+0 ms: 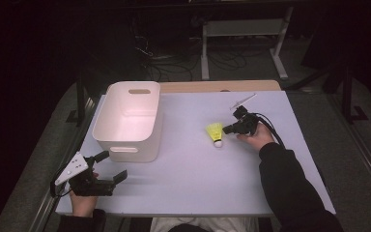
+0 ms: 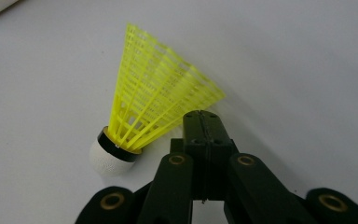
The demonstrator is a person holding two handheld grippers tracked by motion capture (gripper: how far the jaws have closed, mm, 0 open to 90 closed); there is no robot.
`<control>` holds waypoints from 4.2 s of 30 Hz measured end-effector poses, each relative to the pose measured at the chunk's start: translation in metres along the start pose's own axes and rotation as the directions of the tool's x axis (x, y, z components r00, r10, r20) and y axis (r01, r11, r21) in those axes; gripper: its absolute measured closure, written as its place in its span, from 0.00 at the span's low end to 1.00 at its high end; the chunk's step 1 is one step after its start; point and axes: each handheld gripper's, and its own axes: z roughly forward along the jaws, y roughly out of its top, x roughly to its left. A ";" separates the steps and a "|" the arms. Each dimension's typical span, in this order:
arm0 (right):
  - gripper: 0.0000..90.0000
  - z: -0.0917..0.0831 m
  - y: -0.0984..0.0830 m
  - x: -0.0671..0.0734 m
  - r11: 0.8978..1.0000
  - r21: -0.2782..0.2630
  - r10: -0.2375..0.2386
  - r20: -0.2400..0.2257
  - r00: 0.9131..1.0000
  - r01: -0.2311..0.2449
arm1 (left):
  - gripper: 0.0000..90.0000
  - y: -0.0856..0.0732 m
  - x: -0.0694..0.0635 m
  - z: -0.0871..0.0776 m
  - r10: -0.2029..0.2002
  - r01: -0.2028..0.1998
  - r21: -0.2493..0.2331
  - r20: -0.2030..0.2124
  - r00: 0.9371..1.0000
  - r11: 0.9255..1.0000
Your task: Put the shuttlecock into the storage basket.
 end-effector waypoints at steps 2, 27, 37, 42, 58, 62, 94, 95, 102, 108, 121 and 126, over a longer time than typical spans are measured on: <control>0.99 0.001 0.001 0.001 1.000 0.001 0.000 -0.004 1.000 0.000 | 0.00 0.000 0.000 0.000 0.000 0.000 0.000 0.000 1.000 1.000; 0.99 0.018 0.010 0.016 1.000 0.000 -0.031 -0.055 0.998 0.031 | 0.00 0.000 0.000 0.000 -0.001 0.001 0.001 0.001 1.000 1.000; 0.99 0.023 0.013 0.023 0.999 0.006 -0.048 -0.073 0.996 0.048 | 0.00 0.000 0.000 0.000 0.001 -0.001 0.001 0.001 1.000 1.000; 0.99 0.026 0.013 0.026 0.998 0.016 -0.062 -0.081 0.995 0.063 | 0.00 0.000 0.000 0.000 0.000 0.000 0.001 0.001 1.000 1.000; 0.99 0.024 0.014 0.033 0.997 0.003 -0.078 -0.100 0.992 0.079 | 0.00 0.000 0.000 0.000 0.000 0.000 0.001 0.002 1.000 1.000; 0.99 0.024 0.015 0.034 0.997 0.000 -0.080 -0.101 0.992 0.080 | 0.00 0.000 0.000 0.001 0.000 0.000 0.002 0.002 1.000 1.000; 0.99 -0.022 0.018 0.057 0.989 -0.069 -0.137 -0.089 0.987 0.131 | 0.00 0.000 0.000 0.001 0.001 -0.001 0.002 0.004 1.000 1.000; 0.99 -0.023 0.018 0.059 0.989 -0.069 -0.138 -0.092 0.986 0.132 | 0.00 0.000 0.000 0.001 0.001 -0.001 0.002 0.004 1.000 1.000; 0.99 -0.030 0.017 0.065 0.986 -0.072 -0.156 -0.100 0.983 0.149 | 0.00 0.000 0.000 0.001 0.001 -0.001 0.003 0.004 1.000 1.000; 0.82 -0.035 0.017 0.071 0.984 -0.073 -0.167 -0.100 0.981 0.160 | 0.00 0.000 0.000 0.001 0.000 0.000 0.003 0.004 1.000 1.000; 0.18 -0.037 0.013 0.079 0.978 -0.029 -0.208 -0.111 0.972 0.206 | 0.00 0.000 0.000 0.002 0.000 0.000 0.006 0.005 1.000 1.000; 0.13 -0.036 0.012 0.080 0.975 -0.029 -0.221 -0.135 0.966 0.219 | 0.00 0.000 0.000 0.002 0.000 0.000 0.006 0.005 1.000 1.000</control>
